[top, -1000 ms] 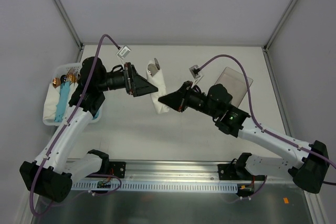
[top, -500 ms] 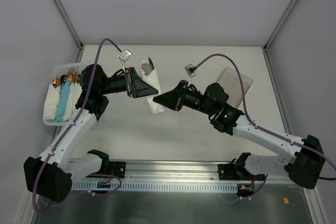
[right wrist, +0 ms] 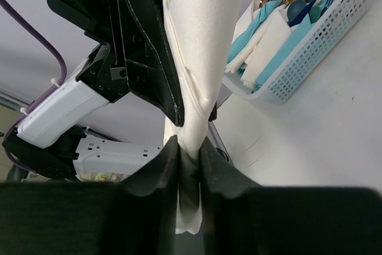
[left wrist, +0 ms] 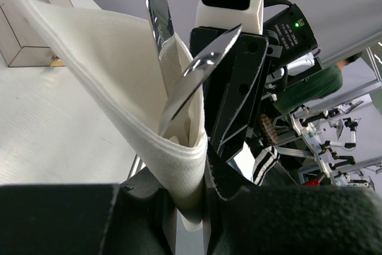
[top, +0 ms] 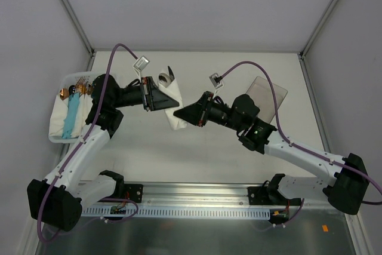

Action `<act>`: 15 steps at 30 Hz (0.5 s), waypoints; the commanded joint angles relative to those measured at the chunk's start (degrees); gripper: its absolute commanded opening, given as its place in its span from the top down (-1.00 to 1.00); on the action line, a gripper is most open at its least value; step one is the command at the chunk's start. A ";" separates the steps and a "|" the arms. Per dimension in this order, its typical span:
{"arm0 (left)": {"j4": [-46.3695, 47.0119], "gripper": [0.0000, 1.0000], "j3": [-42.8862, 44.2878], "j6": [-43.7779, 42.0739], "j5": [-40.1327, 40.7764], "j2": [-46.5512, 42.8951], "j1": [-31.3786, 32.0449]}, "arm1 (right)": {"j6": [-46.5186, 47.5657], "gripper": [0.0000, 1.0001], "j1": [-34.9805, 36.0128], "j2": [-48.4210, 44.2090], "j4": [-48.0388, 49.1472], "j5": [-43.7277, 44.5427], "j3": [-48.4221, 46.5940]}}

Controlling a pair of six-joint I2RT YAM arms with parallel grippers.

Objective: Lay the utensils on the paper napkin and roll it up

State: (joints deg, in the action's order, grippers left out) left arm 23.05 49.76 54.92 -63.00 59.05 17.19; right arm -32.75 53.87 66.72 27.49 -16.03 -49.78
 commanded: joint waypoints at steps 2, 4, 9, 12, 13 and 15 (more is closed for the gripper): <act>-4.05 1.00 3.15 -5.69 -0.63 -1.21 0.04 | 1.99 0.31 -0.08 -1.76 -1.28 2.05 -1.64; -6.95 1.00 4.47 -8.14 -0.10 -1.21 0.04 | 2.95 0.21 -0.17 -2.73 -2.78 3.02 -1.64; -7.93 1.00 4.91 -8.51 1.12 -0.86 0.04 | 4.89 0.17 -0.08 -3.17 -6.21 2.94 -2.60; -7.93 1.00 5.00 -8.16 1.39 -0.78 0.04 | 5.24 0.22 -0.17 -2.82 -6.57 2.24 -2.87; -7.67 1.00 5.00 -7.64 1.39 -0.43 0.04 | 5.33 0.29 -0.17 -2.65 -6.57 1.80 -2.87; -7.32 1.00 5.00 -7.28 1.39 -0.34 0.04 | 5.33 0.62 -0.08 -2.30 -6.22 1.44 -2.87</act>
State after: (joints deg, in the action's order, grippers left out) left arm 13.34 51.92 47.86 -61.60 59.16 17.21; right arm -29.17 53.98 65.32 21.61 -14.48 -50.26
